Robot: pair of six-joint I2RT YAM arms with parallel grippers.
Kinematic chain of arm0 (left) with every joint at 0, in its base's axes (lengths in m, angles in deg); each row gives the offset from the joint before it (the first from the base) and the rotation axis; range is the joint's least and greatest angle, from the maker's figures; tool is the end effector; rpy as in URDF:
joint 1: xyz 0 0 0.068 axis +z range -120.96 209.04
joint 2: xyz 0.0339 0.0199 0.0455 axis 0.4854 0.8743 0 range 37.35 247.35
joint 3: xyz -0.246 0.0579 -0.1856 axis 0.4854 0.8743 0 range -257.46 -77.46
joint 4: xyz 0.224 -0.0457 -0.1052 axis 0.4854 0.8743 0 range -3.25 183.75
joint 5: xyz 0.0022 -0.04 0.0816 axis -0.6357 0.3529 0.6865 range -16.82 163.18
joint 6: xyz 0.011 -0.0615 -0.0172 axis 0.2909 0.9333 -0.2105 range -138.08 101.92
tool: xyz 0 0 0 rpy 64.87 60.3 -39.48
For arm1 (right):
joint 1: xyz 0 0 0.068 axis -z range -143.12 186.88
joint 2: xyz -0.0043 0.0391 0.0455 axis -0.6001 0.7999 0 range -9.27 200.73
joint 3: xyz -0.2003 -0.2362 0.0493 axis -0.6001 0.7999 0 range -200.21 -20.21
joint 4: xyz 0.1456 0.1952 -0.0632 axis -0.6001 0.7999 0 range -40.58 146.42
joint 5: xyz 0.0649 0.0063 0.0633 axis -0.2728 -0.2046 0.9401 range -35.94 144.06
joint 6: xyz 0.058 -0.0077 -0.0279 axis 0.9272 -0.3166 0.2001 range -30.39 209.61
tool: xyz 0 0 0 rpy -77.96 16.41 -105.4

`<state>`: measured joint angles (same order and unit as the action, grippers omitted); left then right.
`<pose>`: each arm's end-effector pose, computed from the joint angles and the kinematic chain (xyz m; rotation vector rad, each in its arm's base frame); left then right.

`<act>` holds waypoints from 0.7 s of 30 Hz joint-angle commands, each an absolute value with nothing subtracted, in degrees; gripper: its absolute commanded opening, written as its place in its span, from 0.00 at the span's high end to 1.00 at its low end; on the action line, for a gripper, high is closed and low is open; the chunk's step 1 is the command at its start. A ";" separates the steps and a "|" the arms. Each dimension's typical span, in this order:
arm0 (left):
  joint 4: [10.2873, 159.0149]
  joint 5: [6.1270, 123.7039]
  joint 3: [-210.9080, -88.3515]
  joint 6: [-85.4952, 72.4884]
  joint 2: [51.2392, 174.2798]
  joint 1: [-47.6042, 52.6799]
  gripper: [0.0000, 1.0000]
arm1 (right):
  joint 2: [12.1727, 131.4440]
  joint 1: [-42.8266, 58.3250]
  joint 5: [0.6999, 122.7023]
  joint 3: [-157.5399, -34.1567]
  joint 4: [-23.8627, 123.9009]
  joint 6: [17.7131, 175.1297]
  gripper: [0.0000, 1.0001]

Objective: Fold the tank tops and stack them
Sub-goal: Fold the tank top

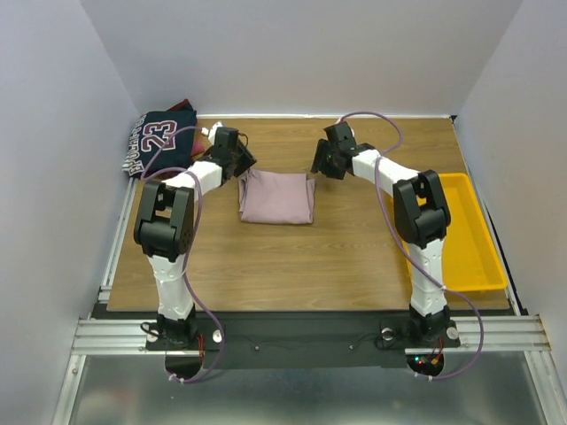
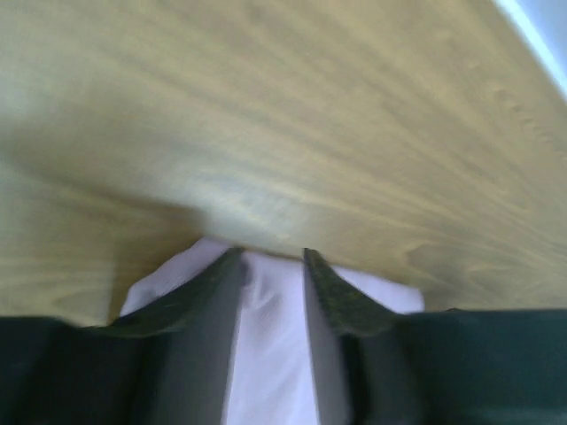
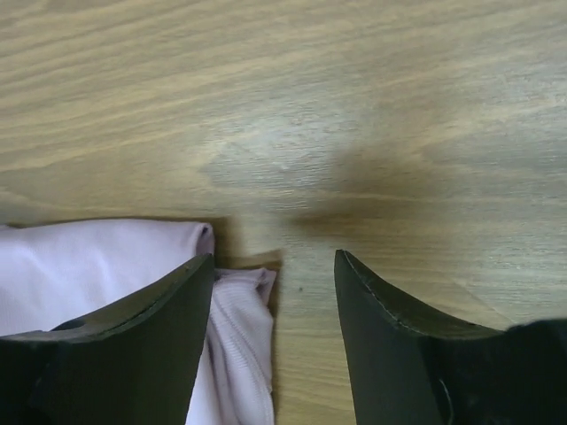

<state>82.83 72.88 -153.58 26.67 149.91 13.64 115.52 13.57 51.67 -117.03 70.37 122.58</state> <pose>0.4498 -0.1243 0.2380 -0.5550 2.1316 -0.6104 0.4707 0.2005 0.2139 0.2266 2.4521 0.3897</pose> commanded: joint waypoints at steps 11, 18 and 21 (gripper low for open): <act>90.63 79.69 -144.02 32.53 127.11 13.22 0.44 | 103.04 6.20 44.65 -110.30 68.67 116.68 0.37; 85.71 74.06 -120.98 42.11 116.55 7.86 0.49 | 112.09 6.03 43.26 -117.85 68.41 104.82 0.40; 83.68 73.53 -117.72 43.62 115.58 6.80 0.50 | 115.09 6.11 40.18 -120.32 68.50 102.62 0.40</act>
<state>86.85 74.87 -119.76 39.32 117.95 7.69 112.79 5.52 44.85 -116.16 69.74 108.87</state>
